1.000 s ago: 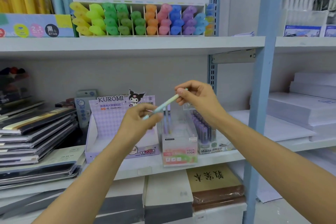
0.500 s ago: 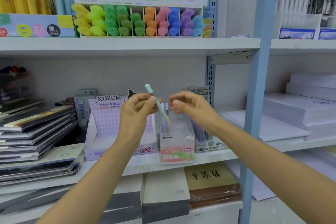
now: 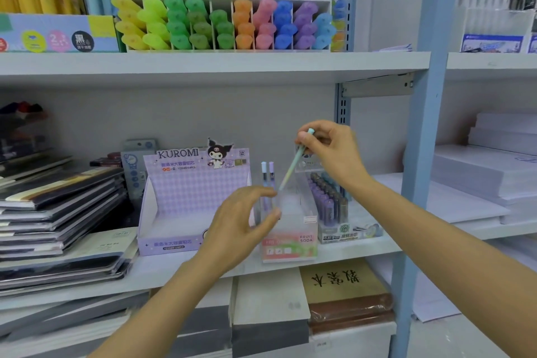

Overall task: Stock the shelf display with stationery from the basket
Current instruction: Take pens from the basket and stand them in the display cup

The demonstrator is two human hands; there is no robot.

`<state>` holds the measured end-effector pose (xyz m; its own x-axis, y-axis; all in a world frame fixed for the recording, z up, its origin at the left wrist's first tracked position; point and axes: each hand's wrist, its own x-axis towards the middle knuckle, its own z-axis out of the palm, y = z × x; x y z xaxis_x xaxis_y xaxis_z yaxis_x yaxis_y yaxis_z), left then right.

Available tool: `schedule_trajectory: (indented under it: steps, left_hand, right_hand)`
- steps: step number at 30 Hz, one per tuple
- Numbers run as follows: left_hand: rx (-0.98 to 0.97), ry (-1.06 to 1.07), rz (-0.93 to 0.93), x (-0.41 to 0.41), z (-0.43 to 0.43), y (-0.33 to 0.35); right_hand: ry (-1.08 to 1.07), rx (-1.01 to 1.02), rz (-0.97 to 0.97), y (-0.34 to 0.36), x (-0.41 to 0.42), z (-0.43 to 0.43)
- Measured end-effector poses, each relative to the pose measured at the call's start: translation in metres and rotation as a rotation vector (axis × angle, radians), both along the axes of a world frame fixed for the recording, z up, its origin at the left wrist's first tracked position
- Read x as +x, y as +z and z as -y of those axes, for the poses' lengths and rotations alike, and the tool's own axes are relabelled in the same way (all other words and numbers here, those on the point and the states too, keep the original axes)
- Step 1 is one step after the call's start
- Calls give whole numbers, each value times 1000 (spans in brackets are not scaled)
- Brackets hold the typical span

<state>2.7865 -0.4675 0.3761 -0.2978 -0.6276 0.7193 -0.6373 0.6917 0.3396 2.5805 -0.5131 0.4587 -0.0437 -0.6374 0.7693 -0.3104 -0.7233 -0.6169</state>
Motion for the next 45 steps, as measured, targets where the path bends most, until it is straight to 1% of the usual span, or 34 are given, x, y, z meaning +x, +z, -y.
schedule_trajectory:
  steps: [2,4,8,13,26,29,36,38,41,45]
  left_hand:
    - [-26,-3,93,3,3,-10]
    - [-56,-1,137,3,4,-15]
    - [-121,21,155,1,6,-22]
    - [-159,55,157,1,4,-23]
    - [-179,92,161,-5,6,-26]
    - [-187,98,161,-7,7,-27]
    - [-206,113,162,-9,10,-30]
    - [-212,121,165,-10,11,-30]
    - [-206,123,169,-12,10,-29]
    - [-200,119,167,-14,4,-29]
  right_hand:
    - [-36,34,-71,-10,2,10]
    - [-68,31,-138,-21,9,16]
    - [-115,0,-292,-32,21,22]
    - [-74,37,-386,-25,18,24]
    - [-69,64,-385,-22,22,35]
    - [-90,66,-390,-28,21,40]
    - [-168,23,-337,-31,20,45]
    - [-208,3,-406,-30,19,47]
    - [-286,11,-593,-29,17,48]
    - [-266,93,-616,-28,12,35]
